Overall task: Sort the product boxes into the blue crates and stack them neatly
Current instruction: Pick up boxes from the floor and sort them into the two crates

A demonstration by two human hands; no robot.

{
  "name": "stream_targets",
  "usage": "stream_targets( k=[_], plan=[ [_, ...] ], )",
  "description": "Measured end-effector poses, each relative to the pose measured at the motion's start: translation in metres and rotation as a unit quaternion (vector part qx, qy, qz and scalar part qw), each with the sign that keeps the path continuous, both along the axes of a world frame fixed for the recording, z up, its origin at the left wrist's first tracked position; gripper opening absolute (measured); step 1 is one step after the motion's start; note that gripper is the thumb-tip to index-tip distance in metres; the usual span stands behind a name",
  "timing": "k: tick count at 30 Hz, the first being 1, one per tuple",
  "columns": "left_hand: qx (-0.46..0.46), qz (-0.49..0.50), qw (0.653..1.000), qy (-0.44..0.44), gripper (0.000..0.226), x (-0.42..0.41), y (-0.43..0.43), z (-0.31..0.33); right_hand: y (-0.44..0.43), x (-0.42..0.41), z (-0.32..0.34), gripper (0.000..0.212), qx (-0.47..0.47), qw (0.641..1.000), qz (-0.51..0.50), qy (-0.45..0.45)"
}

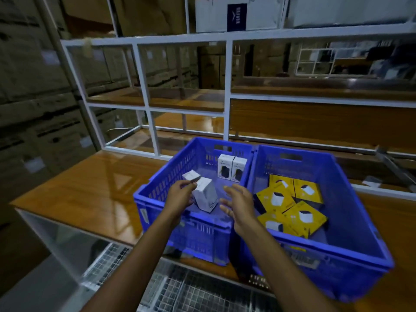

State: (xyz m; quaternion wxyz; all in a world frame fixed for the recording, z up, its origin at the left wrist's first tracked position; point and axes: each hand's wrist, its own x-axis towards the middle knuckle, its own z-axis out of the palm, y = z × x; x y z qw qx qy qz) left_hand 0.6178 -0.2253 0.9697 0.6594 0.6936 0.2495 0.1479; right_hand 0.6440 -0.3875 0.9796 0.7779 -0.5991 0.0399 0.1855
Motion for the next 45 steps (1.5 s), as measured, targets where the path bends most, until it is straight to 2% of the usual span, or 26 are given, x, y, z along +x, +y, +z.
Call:
stream_targets(
  k=[4, 8, 17, 23, 28, 37, 45],
  plan=[
    [0.0, -0.005, 1.0, -0.022, 0.014, -0.006, 0.007, -0.002, 0.007, -0.016, 0.0, 0.046, -0.024, 1.0, -0.005, -0.013],
    [-0.018, -0.011, 0.999, -0.048, 0.009, -0.016, 0.01, -0.002, 0.013, -0.035, 0.004, 0.007, -0.013, 1.0, -0.009, -0.021],
    [-0.031, -0.004, 0.998, -0.063, 0.013, -0.043, 0.017, -0.006, 0.029, -0.057, 0.003, 0.016, -0.026, 0.998, 0.039, -0.034],
    [-0.044, 0.042, 0.996, -0.067, 0.013, -0.063, 0.007, -0.002, 0.024, -0.057, 0.005, 0.021, -0.021, 0.996, 0.084, -0.035],
    [-0.033, 0.11, 0.991, -0.069, 0.017, -0.089, -0.015, 0.002, 0.013, -0.058, 0.005, 0.013, 0.003, 0.987, 0.16, -0.029],
    [-0.02, 0.282, 0.957, -0.072, 0.013, -0.166, -0.091, -0.012, -0.021, -0.084, -0.005, 0.012, 0.044, 0.94, 0.338, 0.013],
    [-0.02, 0.414, 0.91, -0.036, 0.015, -0.275, -0.141, -0.022, -0.025, -0.159, -0.023, 0.008, 0.032, 0.886, 0.457, 0.062]
  ],
)
